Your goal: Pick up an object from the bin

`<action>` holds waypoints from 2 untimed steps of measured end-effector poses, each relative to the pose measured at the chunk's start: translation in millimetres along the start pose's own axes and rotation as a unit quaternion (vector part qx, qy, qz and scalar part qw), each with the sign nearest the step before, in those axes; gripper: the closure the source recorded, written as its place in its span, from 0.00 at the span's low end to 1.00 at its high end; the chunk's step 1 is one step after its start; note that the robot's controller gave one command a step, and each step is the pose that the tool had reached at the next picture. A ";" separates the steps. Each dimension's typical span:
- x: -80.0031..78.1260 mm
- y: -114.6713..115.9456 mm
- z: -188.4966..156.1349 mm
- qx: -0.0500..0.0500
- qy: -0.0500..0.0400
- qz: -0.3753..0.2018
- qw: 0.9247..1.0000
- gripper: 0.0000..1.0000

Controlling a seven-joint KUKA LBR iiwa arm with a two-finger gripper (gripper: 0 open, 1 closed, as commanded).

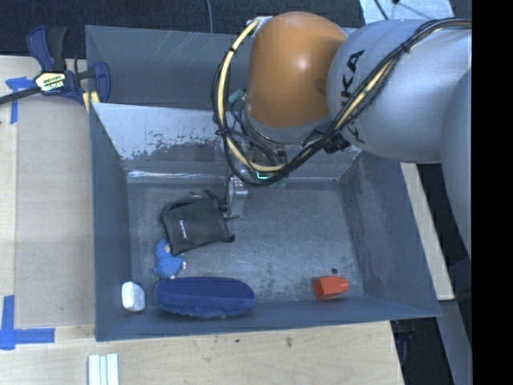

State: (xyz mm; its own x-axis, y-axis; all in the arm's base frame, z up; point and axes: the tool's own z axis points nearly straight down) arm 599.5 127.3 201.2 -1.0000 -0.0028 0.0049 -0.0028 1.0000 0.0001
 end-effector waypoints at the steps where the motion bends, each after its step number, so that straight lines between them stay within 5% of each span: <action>1: -4.5 -44.3 129.2 0.000 -0.001 -0.227 0.974 0.00; 2: -6.0 -43.1 126.7 0.000 -0.004 -0.226 0.974 1.00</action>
Offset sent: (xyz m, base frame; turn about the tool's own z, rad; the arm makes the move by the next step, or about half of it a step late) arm 0.0045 -0.0431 -0.1270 -0.4599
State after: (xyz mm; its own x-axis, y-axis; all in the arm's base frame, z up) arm 605.0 84.2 74.4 -0.8965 -0.4430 -0.0030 -0.4430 0.8965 0.0004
